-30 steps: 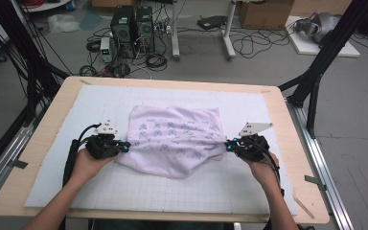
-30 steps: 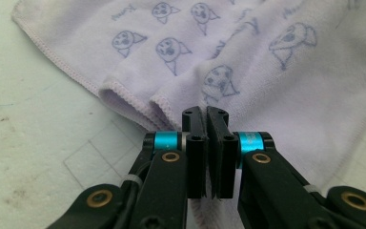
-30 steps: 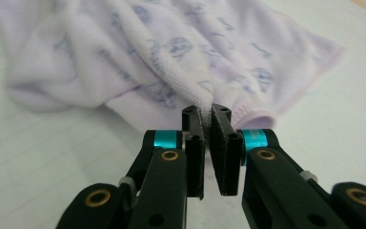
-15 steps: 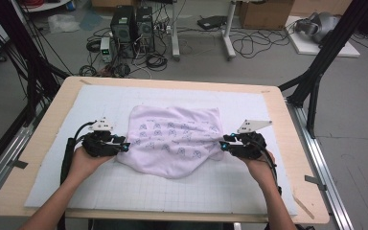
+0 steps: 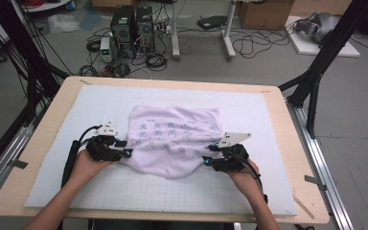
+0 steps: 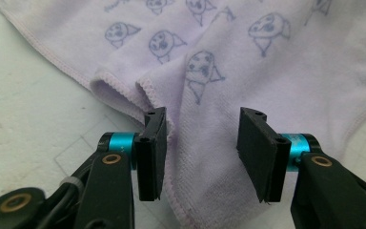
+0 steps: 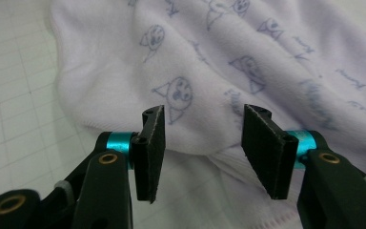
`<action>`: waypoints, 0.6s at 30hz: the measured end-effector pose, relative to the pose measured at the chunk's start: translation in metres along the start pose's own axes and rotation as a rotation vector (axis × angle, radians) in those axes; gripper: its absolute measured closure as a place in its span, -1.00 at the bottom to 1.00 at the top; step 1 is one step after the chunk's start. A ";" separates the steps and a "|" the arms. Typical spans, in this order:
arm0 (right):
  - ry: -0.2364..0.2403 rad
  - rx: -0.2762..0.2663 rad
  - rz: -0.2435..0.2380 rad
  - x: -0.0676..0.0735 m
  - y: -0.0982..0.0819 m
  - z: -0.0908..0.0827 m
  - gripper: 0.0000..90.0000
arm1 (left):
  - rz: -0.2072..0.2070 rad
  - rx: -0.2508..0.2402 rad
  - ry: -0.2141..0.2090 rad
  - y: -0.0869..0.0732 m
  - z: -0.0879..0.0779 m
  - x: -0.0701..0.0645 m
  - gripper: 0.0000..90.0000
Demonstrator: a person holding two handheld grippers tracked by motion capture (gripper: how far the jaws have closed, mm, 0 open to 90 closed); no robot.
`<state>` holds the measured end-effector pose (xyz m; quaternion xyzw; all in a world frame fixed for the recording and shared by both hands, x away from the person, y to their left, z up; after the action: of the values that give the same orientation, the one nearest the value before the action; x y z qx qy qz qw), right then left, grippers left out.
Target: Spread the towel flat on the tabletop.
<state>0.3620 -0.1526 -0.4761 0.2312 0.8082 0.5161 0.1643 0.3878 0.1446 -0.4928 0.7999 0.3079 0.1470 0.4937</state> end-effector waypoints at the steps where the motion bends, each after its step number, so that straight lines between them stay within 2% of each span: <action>1: 0.004 0.005 -0.001 0.001 -0.001 0.004 0.11 | 0.001 0.006 0.001 -0.001 0.002 0.000 0.23; 4: -0.003 0.031 -0.026 0.003 -0.005 0.014 0.16 | 0.015 0.034 -0.020 -0.006 0.008 -0.004 0.43; 6: -0.014 0.048 -0.046 0.003 -0.007 0.020 0.33 | 0.031 0.041 -0.024 -0.008 0.011 -0.006 0.60; 9: 0.003 0.040 -0.025 0.002 -0.008 0.026 0.63 | 0.041 0.042 -0.035 -0.007 0.011 -0.009 0.88; 12: 0.023 0.030 -0.023 0.002 -0.006 0.025 0.78 | 0.040 0.039 -0.059 -0.005 0.005 -0.013 0.92; 18: 0.043 -0.005 -0.022 0.009 0.004 0.004 0.81 | 0.061 -0.013 -0.075 0.010 -0.010 -0.025 0.93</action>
<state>0.3570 -0.1433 -0.4738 0.2108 0.8126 0.5213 0.1530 0.3669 0.1328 -0.4781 0.8106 0.2635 0.1338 0.5055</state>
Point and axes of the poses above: each handheld gripper's, and its own axes: z roughly forward along the jaws, y roughly out of its top, x roughly to its left, the point moved 10 cm from there along z, roughly forward along the jaws, and after that the axes turned 15 degrees about -x, right-handed, at the moved point
